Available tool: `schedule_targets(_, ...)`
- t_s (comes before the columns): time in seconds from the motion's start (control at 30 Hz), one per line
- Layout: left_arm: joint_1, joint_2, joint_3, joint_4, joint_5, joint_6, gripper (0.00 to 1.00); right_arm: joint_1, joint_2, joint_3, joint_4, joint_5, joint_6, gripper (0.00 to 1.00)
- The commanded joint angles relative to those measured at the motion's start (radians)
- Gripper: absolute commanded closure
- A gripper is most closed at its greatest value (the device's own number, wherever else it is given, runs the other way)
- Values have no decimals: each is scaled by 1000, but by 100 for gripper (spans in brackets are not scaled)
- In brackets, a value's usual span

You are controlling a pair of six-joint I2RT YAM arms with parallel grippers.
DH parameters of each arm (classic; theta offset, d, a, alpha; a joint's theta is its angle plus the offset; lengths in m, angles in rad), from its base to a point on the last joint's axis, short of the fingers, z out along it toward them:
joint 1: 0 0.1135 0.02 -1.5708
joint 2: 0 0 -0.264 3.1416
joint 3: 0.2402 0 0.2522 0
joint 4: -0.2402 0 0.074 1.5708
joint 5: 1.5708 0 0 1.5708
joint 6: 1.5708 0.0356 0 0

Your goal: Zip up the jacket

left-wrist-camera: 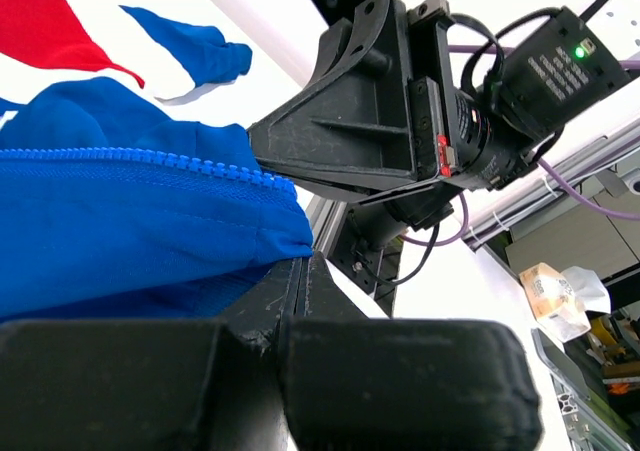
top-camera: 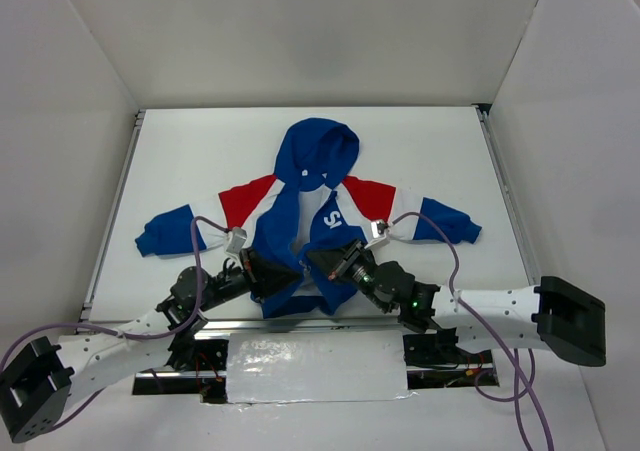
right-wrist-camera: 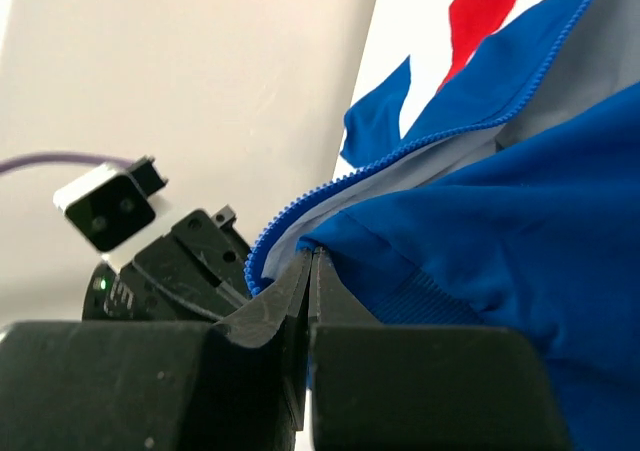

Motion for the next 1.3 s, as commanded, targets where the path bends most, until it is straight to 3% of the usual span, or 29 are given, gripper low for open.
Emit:
schedule_targets(0.0,-24,-11,-42,18,162,-4,100,0,5,76,55,317,66,100)
schedule_targets(0.3,-41,36,-56,49,148,4,100,23,-3,206,-152,478,154,100)
schedule_targets(0.7,-90,75,-50,56,136,33,100,23,72,332,-232,560,177,100)
schedule_targets(0.83,-90,24,-33,-84,9,42,100,16,72,283,-97,434,-18,100)
schedule_targets(0.87,-90,6,-20,-192,-37,39,100,11,68,260,-71,323,-51,100)
schedule_targets(0.93,-88,-51,-9,-293,-126,34,100,2,53,196,4,229,-160,95)
schedule_targets(1.0,-88,-114,-1,-422,-224,2,100,5,36,156,-19,112,-165,87)
schedule_targets(1.27,-88,-182,-62,-418,-159,2,100,2,-58,2,-86,-3,-139,78)
